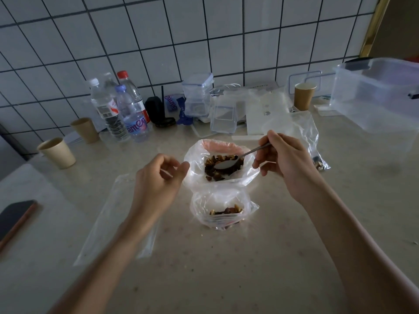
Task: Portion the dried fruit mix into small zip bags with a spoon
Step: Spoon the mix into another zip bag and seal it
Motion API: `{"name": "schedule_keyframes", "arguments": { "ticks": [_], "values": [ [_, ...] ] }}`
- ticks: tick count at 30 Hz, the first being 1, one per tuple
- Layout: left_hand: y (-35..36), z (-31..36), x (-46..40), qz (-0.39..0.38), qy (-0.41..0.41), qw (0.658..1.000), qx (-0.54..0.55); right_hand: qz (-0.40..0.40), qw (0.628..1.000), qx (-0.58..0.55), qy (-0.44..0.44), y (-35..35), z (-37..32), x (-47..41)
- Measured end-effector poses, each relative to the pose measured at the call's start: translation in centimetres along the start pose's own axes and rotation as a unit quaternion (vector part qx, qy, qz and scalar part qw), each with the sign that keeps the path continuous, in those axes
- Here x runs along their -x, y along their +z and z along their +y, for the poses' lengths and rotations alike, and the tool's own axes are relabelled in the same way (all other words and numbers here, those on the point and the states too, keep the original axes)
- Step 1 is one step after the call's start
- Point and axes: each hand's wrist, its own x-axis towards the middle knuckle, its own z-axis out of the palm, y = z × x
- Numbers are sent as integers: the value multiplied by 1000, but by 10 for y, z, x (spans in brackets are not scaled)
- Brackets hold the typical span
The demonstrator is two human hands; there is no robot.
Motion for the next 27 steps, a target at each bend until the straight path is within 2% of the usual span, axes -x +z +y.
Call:
{"name": "schedule_keyframes", "arguments": {
  "ticks": [3, 8, 11, 14, 22, 27],
  "values": [
    [12, -4, -19, 19, -31, 999, -15, 16, 999, 31, 29, 1, 5, -1],
    [33, -8, -36, -122, -104, 985, -70, -10, 995, 95, 38, 6, 12, 0],
    [42, -11, -34, -169, -96, 977, -88, -11, 993, 110, 45, 6, 15, 0],
    [48, -12, -27, -161, -77, 983, -39, -1, 993, 101, 56, 8, 20, 0],
    [43, -17, -23, -174, -115, 970, 126, 68, 993, 76, 60, 15, 31, -3],
    [45, -18, -18, -163, -136, 957, 199, 56, 986, 157, 2, 24, 41, 1]
  ]
}}
